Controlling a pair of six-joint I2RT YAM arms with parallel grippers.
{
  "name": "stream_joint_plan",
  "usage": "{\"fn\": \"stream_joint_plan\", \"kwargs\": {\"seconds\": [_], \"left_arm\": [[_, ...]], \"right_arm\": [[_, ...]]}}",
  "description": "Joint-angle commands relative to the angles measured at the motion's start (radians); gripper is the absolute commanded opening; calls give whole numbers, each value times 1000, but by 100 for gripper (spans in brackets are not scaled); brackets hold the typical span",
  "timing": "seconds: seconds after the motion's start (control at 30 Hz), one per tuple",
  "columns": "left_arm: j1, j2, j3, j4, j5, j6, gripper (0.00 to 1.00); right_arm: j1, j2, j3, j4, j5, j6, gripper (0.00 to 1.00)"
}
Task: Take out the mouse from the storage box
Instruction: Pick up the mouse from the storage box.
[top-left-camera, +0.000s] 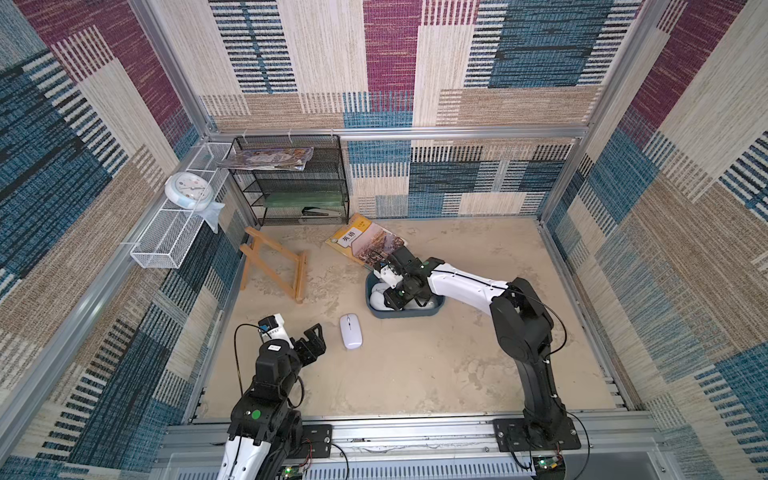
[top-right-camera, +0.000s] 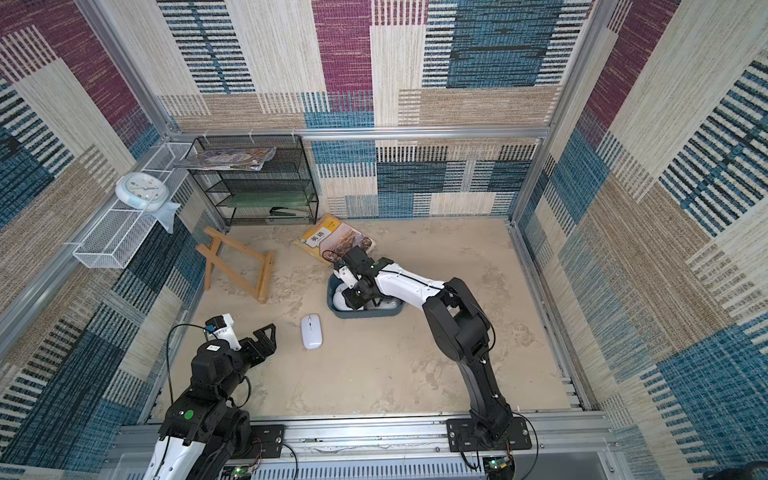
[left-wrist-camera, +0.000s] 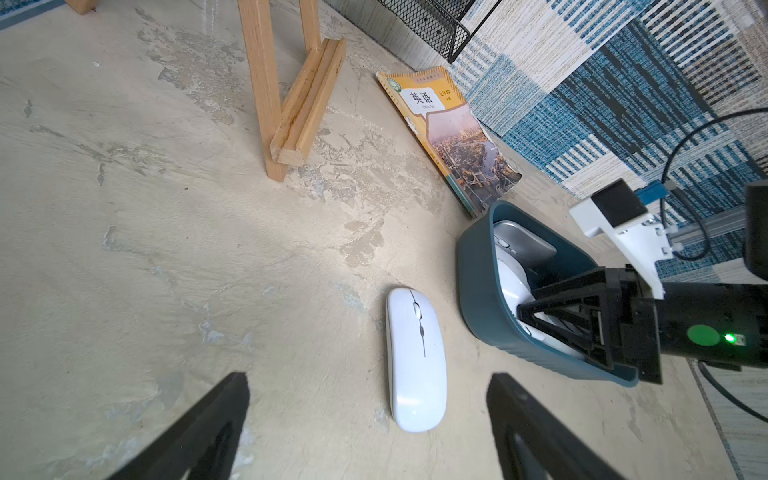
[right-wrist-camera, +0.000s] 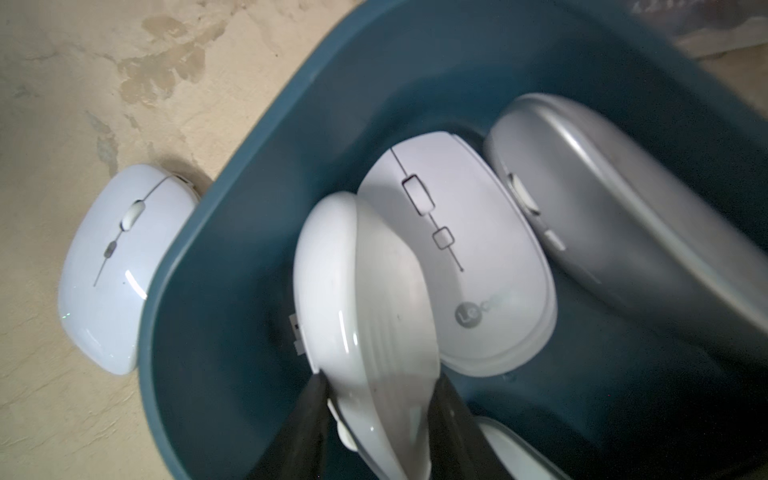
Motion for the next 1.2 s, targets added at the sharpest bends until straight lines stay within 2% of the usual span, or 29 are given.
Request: {"fn": "stream_joint_plan", "kwargs": {"seconds": [0.0,0.07,0.23,0.37,0.5,0.6,0.77,0.93,1.17], "left_arm": [[2,2,-2,21,-16,3,94],[2,3,-5,22,-18,3,94],[2,6,-6,24,-19,3,94],[2,6,-5,24,-19,3,94],[2,7,-8,27,-18,4,94],[2,10,-8,30,-16,3,94],[2,13,-6,31,-16,5,94],[2,14,-7,33,-15,5,94],[2,17,-7,36,-12,5,94]], "right_arm": [[5,9,-5,-35,30,-18,31],[5,2,-2,-35,22,-21,28],[8,24,8,-32,21,-21,31],[18,50,14,-24,40,-17,40],[22,44,7,10,48,-3,57],[18,50,15,31,34,10,64],[6,84,57,36,38,73,67],[-28,79,51,92,-61,156,72],[-42,69,44,146,-108,218,79]]}}
